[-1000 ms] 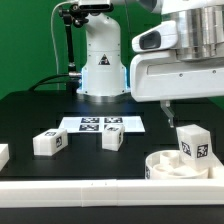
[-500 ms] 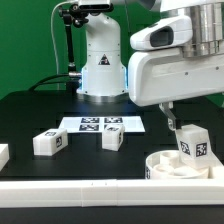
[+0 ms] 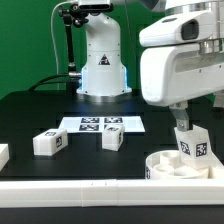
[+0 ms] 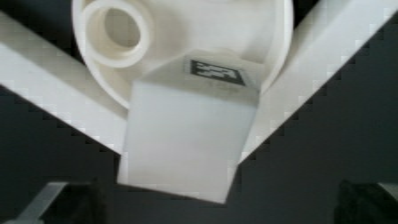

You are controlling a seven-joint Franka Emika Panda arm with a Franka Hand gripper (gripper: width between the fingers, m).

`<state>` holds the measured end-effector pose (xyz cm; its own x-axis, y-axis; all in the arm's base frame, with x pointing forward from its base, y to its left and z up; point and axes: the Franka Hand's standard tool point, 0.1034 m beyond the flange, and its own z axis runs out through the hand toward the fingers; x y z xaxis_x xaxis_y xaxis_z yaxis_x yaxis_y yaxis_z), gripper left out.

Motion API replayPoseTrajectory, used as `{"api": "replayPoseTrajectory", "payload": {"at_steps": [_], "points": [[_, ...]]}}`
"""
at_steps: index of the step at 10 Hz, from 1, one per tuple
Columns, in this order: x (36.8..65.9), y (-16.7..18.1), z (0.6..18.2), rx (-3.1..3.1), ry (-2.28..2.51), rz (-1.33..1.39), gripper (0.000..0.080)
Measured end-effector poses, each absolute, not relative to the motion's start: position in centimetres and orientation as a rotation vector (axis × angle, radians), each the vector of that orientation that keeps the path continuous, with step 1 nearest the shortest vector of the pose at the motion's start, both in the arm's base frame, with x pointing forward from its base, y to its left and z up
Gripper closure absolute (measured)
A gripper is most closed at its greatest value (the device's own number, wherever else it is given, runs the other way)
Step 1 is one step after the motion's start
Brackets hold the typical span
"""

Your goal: Assemble stool

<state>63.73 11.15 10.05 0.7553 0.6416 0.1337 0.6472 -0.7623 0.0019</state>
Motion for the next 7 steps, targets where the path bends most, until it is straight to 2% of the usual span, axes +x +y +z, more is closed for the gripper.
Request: {"api": "replayPoseTrajectory", "payload": {"at_steps": [4,7], "points": [[63.74,10.87,9.94,-2.790,-1.362,-0.200,0.0151],[63.92,11.10,9.96,-2.613,-1.767,-0.214,0.0151]]}}
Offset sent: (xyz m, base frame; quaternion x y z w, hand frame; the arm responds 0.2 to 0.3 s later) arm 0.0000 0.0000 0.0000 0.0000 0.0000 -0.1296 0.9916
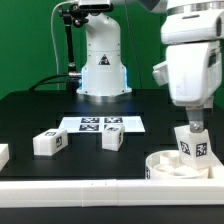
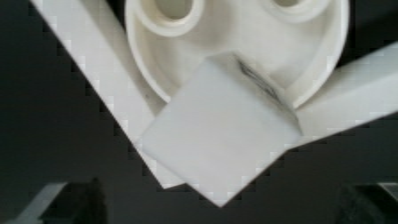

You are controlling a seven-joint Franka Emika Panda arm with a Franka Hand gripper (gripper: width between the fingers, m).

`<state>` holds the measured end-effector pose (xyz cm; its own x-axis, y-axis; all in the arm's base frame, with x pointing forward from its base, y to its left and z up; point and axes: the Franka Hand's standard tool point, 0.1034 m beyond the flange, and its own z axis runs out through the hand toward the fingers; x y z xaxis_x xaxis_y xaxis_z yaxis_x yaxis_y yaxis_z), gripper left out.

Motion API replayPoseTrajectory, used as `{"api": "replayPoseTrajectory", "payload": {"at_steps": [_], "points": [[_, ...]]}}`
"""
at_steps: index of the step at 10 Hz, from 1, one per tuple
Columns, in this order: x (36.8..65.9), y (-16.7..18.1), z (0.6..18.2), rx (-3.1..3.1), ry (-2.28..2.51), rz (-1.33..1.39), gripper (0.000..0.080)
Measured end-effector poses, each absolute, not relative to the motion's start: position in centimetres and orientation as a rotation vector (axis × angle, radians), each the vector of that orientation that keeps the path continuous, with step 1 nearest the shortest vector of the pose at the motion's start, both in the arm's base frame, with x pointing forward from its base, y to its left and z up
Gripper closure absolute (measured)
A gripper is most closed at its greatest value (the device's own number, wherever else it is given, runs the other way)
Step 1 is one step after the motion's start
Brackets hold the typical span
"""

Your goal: Assemble stool

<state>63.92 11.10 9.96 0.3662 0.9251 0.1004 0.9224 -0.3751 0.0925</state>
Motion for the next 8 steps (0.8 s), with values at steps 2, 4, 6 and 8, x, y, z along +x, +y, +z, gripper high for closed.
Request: {"api": "replayPoseTrajectory", "payload": {"at_steps": [2,4,6,8], "points": [[63.95,11.15,9.86,2.369,1.971,0.191,0.0151],[64.00,10.85,9.86,2.299,2.045,0.187,0.0151],[63.94,10.64,9.60,2.082,2.236,0.157,0.0151],[63.84,10.55,9.24,1.918,2.353,0.123,0.0151]]}}
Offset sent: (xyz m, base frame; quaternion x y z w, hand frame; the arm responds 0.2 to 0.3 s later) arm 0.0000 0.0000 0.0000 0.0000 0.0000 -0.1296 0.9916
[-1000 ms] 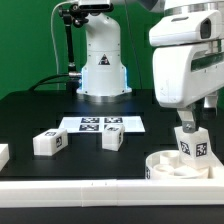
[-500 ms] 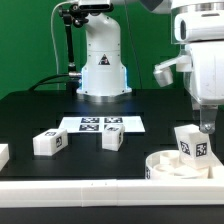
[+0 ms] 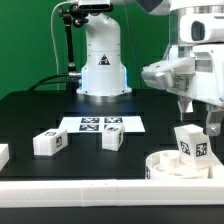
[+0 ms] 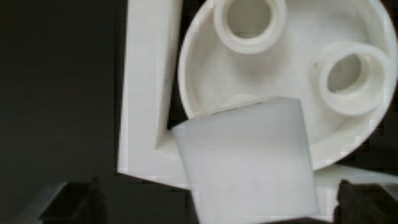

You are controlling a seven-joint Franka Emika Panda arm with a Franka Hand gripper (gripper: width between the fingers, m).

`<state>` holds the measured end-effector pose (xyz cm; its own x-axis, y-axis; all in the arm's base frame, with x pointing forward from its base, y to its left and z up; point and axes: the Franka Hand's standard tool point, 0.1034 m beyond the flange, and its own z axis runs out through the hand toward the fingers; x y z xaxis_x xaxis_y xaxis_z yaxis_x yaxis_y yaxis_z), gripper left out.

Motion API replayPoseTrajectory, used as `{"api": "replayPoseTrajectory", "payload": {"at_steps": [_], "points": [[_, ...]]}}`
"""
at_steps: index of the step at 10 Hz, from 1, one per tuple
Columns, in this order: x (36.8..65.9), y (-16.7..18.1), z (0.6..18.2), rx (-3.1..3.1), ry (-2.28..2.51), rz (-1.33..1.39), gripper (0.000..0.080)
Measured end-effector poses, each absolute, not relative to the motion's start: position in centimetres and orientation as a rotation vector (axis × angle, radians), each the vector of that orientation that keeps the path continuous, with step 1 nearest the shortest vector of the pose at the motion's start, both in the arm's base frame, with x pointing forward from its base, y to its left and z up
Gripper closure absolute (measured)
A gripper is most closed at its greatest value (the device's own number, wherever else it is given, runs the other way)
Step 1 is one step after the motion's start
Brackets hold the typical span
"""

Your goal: Assemble stool

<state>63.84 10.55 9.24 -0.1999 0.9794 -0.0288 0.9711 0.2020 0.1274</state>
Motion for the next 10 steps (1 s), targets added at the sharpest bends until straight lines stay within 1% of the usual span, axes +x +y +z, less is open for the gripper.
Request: {"api": "replayPoseTrajectory", "payload": {"at_steps": [2,5,6,7,10], "points": [[63.7,10.4,8.8,1.711,2.491,0.086,0.0151],[63.3,10.4,7.9,1.721,2.500,0.072,0.0163],[63.2,10.4,7.7,1.723,2.502,0.069,0.0333],[63.3,10.3,7.8,1.724,2.500,0.070,0.0459],[63.3,10.2,7.8,1.771,2.468,0.072,0.0459]]}}
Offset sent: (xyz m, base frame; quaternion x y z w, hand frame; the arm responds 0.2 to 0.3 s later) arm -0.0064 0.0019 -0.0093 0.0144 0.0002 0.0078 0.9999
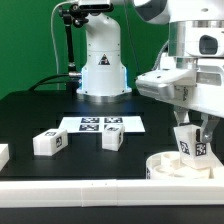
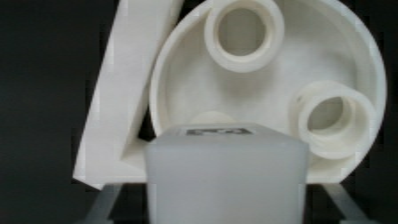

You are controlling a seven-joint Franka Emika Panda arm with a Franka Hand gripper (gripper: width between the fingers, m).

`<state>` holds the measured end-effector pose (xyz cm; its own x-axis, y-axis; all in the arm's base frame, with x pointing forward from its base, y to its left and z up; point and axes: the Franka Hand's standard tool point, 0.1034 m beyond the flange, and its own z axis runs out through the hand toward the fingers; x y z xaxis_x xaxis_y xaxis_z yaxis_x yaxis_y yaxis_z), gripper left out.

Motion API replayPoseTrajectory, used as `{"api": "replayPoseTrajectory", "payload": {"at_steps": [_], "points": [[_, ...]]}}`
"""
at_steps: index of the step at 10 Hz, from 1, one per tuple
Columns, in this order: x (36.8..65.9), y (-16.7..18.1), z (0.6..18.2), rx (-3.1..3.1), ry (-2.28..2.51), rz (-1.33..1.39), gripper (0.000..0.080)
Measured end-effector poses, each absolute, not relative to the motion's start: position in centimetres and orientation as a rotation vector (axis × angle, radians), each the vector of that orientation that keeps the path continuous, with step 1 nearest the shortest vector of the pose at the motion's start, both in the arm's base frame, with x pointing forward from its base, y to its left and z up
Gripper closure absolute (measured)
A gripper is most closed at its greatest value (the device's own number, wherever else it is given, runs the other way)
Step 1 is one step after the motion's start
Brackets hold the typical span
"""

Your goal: Assemble stool

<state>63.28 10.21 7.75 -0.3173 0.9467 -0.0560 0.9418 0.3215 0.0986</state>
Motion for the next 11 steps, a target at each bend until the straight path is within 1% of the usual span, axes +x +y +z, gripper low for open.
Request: {"api": "replayPoseTrajectory", "payload": {"at_steps": [1,3,6,7,11], "points": [[63.28,10.19,7.75,1.771,2.468,0.072,0.0459],[63.18,10.16,7.70,2.034,2.278,0.062,0.0459],[62.75,10.63,7.64,2.417,1.896,0.034,0.0459],[62.67,10.86,7.62,2.575,1.682,0.041,0.0459],[62.76,10.97,7.64,2.774,1.338,0.067,0.0459]]}}
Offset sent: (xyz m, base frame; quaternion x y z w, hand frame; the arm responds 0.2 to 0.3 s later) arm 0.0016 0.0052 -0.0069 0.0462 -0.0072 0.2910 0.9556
